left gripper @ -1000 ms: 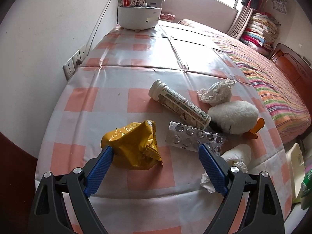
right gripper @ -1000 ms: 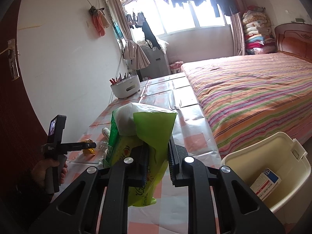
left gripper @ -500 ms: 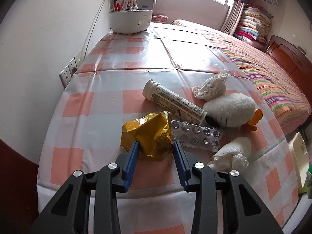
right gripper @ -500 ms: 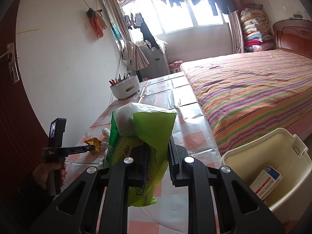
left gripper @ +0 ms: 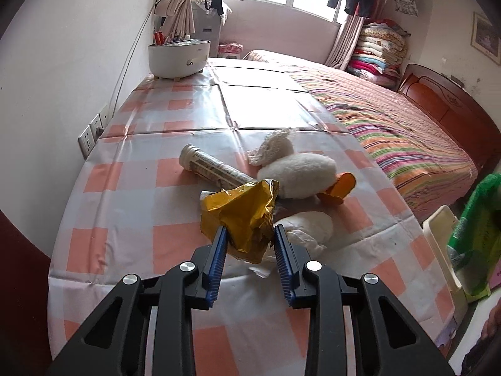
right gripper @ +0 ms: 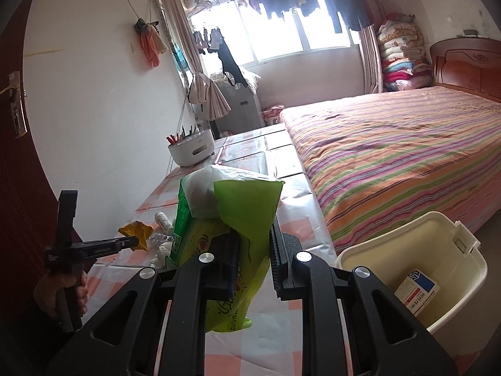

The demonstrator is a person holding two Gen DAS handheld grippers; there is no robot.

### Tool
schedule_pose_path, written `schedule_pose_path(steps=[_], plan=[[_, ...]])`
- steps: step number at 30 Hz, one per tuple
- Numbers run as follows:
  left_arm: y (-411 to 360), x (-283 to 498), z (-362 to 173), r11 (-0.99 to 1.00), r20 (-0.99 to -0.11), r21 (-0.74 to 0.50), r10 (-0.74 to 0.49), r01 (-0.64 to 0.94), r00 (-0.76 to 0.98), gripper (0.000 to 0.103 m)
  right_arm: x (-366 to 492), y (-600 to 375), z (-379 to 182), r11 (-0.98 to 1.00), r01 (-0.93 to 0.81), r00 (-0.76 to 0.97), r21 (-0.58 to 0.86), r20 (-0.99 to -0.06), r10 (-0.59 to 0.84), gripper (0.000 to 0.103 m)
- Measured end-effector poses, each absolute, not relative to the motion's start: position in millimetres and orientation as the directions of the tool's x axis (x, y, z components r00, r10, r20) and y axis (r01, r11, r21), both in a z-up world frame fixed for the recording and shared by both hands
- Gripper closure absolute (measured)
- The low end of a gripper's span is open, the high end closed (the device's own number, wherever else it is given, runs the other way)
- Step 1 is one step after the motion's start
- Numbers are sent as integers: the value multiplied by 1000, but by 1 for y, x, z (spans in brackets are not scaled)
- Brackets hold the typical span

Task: Collect trash
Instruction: 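Carry the green bag over the cream bin and open the right gripper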

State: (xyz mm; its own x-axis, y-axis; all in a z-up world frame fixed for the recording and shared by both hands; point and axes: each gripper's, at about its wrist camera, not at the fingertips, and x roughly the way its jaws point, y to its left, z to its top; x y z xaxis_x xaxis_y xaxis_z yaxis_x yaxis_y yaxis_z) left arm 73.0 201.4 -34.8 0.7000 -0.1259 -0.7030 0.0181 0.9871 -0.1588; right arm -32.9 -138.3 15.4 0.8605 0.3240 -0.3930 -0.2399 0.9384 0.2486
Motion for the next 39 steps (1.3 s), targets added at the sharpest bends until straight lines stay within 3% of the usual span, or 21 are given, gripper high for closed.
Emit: schedule_pose_path(steps=[17, 30, 32, 34, 39], plan=[[84, 33, -3, 927, -632, -229, -374, 297, 679, 73, -52, -229, 7, 976, 7, 912, 215, -401, 82, 86], [12, 26, 13, 865, -620, -215, -479, 453, 621, 73, -46, -267, -5, 970, 158, 907, 184, -416, -68, 83], [5, 26, 14, 858, -620, -213, -488, 467, 614, 73, -43, -269, -8, 967, 171, 902, 188, -424, -77, 74], [-1, 27, 14, 851, -621, -214, -497, 480, 605, 73, -41, -271, -12, 963, 177, 899, 204, -432, -74, 52], [-15, 29, 16, 839, -625, -208, -510, 503, 591, 73, -45, -278, -10, 952, 190, 908, 240, -412, -78, 29]])
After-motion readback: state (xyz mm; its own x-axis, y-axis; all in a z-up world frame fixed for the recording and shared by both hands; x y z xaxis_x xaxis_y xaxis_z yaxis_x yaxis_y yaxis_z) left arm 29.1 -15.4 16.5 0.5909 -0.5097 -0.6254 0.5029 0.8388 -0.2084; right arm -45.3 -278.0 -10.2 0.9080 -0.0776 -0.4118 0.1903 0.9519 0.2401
